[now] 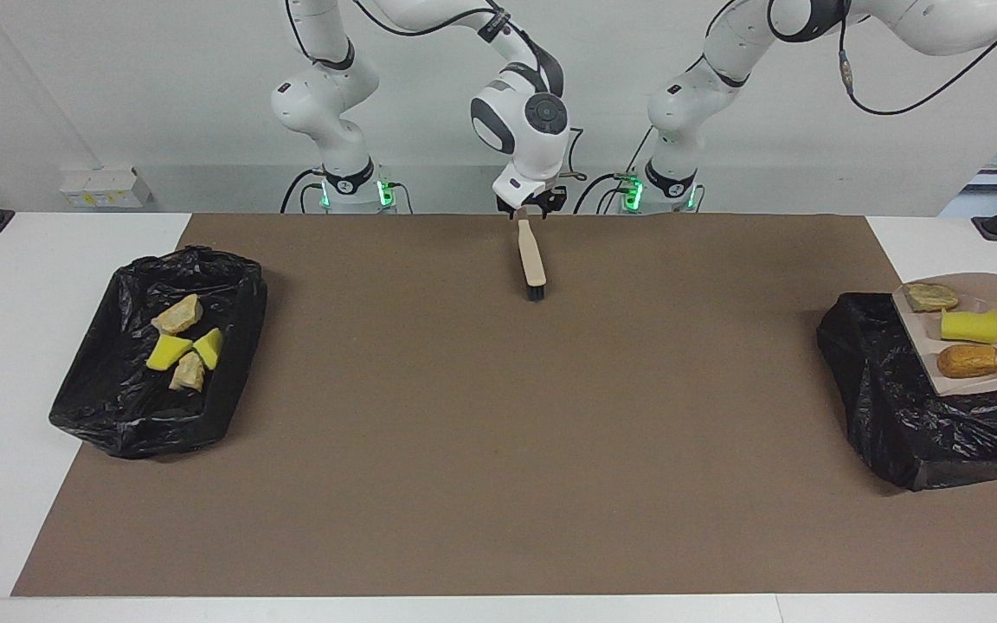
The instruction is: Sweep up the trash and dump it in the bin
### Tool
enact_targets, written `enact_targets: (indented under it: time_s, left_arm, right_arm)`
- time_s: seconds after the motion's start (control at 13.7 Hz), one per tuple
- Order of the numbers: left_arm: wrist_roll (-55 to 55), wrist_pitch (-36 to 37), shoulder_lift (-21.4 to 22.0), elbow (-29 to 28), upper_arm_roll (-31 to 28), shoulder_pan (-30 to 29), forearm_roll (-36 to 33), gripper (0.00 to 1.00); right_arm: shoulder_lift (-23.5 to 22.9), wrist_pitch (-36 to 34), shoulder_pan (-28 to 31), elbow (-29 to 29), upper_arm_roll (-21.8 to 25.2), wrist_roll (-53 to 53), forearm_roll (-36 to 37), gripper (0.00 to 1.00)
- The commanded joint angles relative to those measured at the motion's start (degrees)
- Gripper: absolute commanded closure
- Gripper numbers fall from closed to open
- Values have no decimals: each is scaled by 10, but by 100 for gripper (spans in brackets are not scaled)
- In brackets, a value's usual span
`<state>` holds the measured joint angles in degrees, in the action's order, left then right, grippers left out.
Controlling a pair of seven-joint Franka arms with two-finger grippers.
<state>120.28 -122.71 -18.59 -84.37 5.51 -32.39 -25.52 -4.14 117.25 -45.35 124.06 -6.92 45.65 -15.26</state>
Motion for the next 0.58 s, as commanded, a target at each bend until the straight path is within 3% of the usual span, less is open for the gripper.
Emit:
enact_targets:
  time_s: [0.0, 0.29, 0.51]
  left_arm:
    - [-71, 8, -8, 20, -2, 28, -93, 100]
    - [-131, 31, 0, 21, -2, 41, -141, 100]
    - [-132, 42, 22, 22, -2, 55, -173, 100]
  right_arm:
    - [7, -20, 67, -36, 0, -48, 1, 0]
    - [3, -105, 197, -146, 0, -122, 18, 0]
    - [2, -145, 256, -198, 0, -196, 78, 0]
